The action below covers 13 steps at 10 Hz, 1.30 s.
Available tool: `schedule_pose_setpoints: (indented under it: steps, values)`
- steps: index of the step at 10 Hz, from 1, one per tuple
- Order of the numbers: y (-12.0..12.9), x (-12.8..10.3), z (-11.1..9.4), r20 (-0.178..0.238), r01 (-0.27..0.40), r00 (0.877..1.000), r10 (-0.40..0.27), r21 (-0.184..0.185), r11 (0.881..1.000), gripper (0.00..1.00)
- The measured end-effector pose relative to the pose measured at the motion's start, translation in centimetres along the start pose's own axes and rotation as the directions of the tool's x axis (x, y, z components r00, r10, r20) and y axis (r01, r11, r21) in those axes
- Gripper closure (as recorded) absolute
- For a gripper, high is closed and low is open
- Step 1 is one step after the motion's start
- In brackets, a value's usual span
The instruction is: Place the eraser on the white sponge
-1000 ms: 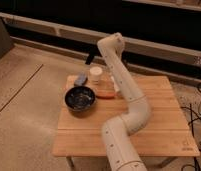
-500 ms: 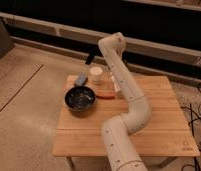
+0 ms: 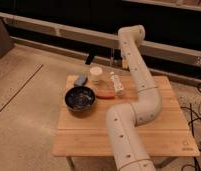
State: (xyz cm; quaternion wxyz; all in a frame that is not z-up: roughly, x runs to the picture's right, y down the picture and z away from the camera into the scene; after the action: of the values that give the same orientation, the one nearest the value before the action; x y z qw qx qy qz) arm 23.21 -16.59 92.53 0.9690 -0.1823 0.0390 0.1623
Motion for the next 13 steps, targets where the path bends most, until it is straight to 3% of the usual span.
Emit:
schedule_pose_setpoints:
  steps: [3, 9, 12, 13]
  values:
    - [0.4, 4.2, -0.8, 0.018, -0.061, 0.998, 0.062, -0.024, 0.998, 1.0]
    - [0.9, 4.6, -1.4, 0.027, -0.071, 0.997, 0.071, -0.024, 0.997, 1.0]
    - [-0.7, 5.9, -0.4, -0.059, -0.112, 0.992, 0.114, 0.024, 0.993, 1.0]
    - [-1.2, 5.1, 0.4, -0.116, -0.118, 0.986, 0.123, 0.048, 0.992, 1.0]
